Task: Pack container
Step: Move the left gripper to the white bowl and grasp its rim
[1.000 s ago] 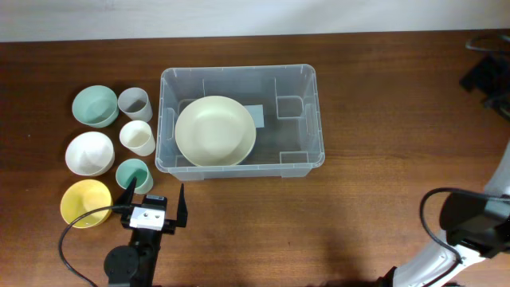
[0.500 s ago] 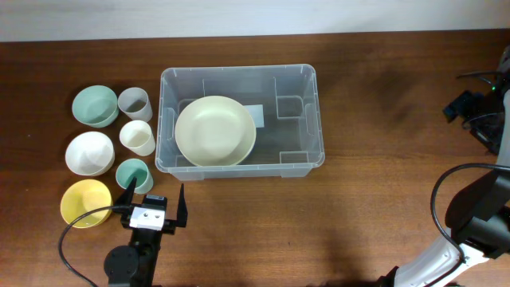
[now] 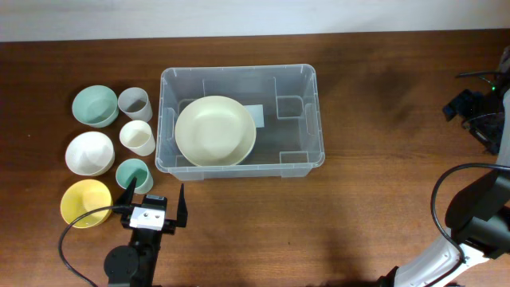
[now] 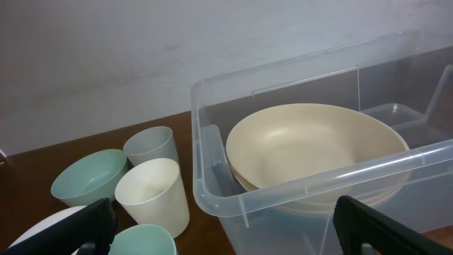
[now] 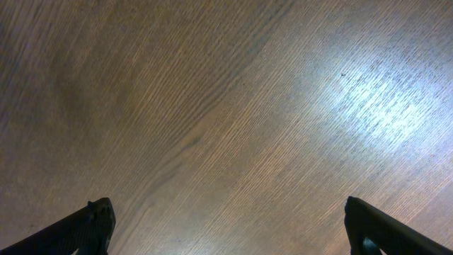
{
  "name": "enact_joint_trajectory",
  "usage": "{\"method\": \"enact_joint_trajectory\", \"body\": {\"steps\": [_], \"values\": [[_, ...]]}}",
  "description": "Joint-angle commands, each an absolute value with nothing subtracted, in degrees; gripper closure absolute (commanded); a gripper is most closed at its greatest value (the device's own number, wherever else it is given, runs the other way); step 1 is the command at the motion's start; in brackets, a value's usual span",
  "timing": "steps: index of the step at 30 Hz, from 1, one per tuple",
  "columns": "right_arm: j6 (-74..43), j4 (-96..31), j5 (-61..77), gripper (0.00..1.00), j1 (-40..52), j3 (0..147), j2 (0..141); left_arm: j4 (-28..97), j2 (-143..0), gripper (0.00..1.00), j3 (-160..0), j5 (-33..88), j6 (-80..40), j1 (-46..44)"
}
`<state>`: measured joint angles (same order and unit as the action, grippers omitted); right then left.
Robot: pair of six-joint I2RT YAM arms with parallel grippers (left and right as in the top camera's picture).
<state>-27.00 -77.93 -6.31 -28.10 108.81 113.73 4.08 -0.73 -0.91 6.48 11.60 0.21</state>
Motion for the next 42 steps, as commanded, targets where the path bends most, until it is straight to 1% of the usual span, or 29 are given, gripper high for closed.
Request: {"method": "enact_joint_trajectory", "body": {"steps": [1, 5, 10, 12, 14, 18, 21, 24, 26, 28, 29, 31, 34, 35, 36, 37, 39, 40, 42], "values": [[-27.51, -77.91, -6.2, 0.01, -28.03, 108.47, 113.73, 4.01, -0.34, 0.0, -0.56, 6.66, 12.51, 0.54], [-27.51, -77.91, -6.2, 0.01, -28.03, 108.47, 113.73, 3.05, -0.34, 0.0, -0.56, 6.61, 12.53, 0.56], [-27.51, -77.91, -6.2, 0.01, -28.03, 108.47, 113.73, -4.47, -0.36, 0.0, -0.8, 6.13, 13.04, 0.95], [-27.51, -77.91, -6.2, 0.01, -28.03, 108.47, 113.73, -9.93, -0.54, 0.0, -2.2, 5.98, 16.47, 2.44], [-27.51, -77.91, -6.2, 0.01, -28.03, 108.47, 113.73, -10.28, -1.39, 0.0, -4.82, 5.21, 17.93, 4.1], [-27.51, -77.91, -6.2, 0.01, -28.03, 108.47, 113.73, -9.65, -7.55, 0.0, -12.84, 3.36, 18.15, 9.06], [-27.51, -77.91, -6.2, 0.01, -28.03, 108.47, 113.73, -8.88, -16.75, 0.0, -22.09, 6.63, 18.37, 13.28], [-27.51, -77.91, -6.2, 0.01, -28.03, 108.47, 113.73, -1.83, -29.15, 0.0, -35.81, 13.32, 18.35, 17.45], [-27.51, -77.91, -6.2, 0.02, -28.03, 108.47, 113.73, 5.3, -38.81, 0.0, -46.7, 21.19, 18.31, 19.77], [-27.51, -77.91, -6.2, 0.01, -28.03, 108.47, 113.73, 12.27, -47.16, 0.0, -55.11, 28.73, 18.31, 20.32], [-27.51, -77.91, -6.2, 0.01, -28.03, 108.47, 113.73, 15.03, -50.52, 0.0, -57.98, 29.19, 18.31, 20.29], [-27.51, -77.91, -6.2, 0.01, -28.03, 108.47, 113.73, 16.67, -55.53, 0.0, -61.41, 26.57, 17.26, 20.36], [-27.51, -77.91, -6.2, 0.01, -28.03, 108.47, 113.73, 20.95, -62.22, 0.0, -67.07, 13.15, 4.05, 21.15], [-27.51, -77.91, -6.2, 0.01, -28.03, 108.47, 113.73, 26.79, -65.93, 0.0, -71.4, 6.37, -0.71, 22.41], [-27.51, -77.91, -6.2, 0.01, -28.03, 108.47, 113.73, 31.38, -68.49, 0.0, -74.56, 3.22, -2.46, 23.42], [-27.51, -77.91, -6.2, 0.01, -28.03, 108.47, 113.73, 36.01, -71.2, 0.0, -77.8, 1.19, -3.57, 24.6], [-27.51, -77.91, -6.2, 0.01, -28.03, 108.49, 113.73, 41.21, -75.75, 0.0, -82.13, 0.95, -3.66, 26.46], [-27.51, -77.91, -6.2, 0.01, -28.03, 108.47, 113.73, 43.44, -79.29, 0.0, -83.42, 1.26, -3.66, 27.33], [-27.51, -77.91, -6.2, 0.01, -28.03, 108.47, 113.73, 44.8, -81.89, 0.0, -83.42, 1.26, -3.66, 27.33]]}}
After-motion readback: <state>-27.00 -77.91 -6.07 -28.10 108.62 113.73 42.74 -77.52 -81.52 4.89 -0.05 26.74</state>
